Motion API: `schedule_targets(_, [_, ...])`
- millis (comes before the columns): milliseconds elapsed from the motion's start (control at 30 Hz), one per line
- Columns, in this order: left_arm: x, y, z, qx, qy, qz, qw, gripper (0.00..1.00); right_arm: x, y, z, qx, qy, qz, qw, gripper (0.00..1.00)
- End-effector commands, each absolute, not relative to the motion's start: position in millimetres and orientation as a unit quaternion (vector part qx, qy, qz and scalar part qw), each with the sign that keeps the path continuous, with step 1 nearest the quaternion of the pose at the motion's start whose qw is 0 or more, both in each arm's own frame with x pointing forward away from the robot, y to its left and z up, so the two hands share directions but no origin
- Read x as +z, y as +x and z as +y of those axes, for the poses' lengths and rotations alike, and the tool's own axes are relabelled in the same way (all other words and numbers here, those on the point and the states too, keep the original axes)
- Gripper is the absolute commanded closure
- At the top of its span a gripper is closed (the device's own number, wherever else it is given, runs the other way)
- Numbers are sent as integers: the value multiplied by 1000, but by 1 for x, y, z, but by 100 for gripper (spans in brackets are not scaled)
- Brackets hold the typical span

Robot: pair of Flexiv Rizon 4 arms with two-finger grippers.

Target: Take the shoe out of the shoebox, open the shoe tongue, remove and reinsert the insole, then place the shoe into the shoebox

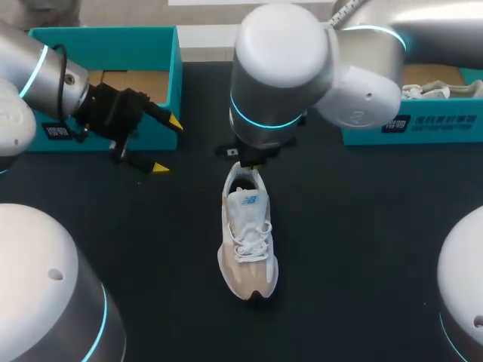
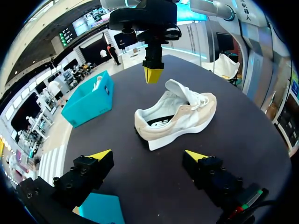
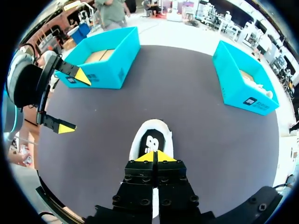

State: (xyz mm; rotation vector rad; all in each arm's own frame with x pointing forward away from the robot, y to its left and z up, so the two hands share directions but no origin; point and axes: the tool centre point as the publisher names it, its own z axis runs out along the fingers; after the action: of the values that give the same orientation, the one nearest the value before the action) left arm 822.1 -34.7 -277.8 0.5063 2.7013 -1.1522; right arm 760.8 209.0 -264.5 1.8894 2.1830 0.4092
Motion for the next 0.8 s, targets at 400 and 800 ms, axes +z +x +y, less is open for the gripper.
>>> schedule_targets(400, [-277,821,-35,-384,169,904,81,0,-309,768,225,81,660,744,56,100])
schedule_targets(800, [-277,821,-35,-384,169,904,81,0,-355,754,236,54,670,739,50,100])
